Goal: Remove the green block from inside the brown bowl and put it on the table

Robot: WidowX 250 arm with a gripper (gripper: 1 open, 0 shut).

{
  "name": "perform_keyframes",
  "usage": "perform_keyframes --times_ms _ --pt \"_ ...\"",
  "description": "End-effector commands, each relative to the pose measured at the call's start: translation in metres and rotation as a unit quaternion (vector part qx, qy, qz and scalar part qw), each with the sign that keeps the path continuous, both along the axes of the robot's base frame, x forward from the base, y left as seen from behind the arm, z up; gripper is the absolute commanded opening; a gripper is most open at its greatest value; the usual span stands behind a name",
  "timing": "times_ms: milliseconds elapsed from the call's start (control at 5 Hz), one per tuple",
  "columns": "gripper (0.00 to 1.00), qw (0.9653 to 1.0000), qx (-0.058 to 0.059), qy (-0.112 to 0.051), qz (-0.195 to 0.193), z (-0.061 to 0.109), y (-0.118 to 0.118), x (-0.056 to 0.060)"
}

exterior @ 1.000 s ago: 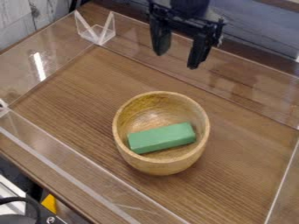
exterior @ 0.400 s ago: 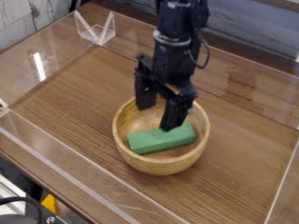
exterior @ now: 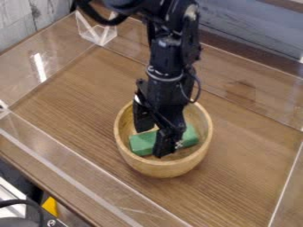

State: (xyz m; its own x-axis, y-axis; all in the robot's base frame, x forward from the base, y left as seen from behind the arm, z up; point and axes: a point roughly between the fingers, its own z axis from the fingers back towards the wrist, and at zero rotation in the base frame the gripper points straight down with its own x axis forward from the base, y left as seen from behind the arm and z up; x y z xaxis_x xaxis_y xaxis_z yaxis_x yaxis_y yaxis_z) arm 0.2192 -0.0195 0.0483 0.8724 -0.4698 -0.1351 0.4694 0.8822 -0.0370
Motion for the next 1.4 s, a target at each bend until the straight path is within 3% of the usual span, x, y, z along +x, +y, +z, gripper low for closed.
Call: perform_keyframes --times_ms 0,200,400,600,1000,1200 --pt "1.00 0.9991 -0.002 -0.025 -0.034 -0.013 -0.003 0.005" --pt "1.00 0.9979 -0.015 -0.043 -0.046 -0.008 -0.011 0.001" --pt "0.00 0.9975 -0.021 -0.050 -0.047 -0.007 -0.020 -0.005" --pt "0.00 0.9971 -0.022 -0.055 -0.048 -0.008 -0.029 -0.010" --pt "0.00 0.9941 -0.026 -0.059 -0.087 -0.012 -0.020 0.001" --pt "0.00 0.9964 -0.025 -0.062 -0.053 -0.011 -0.007 -0.002"
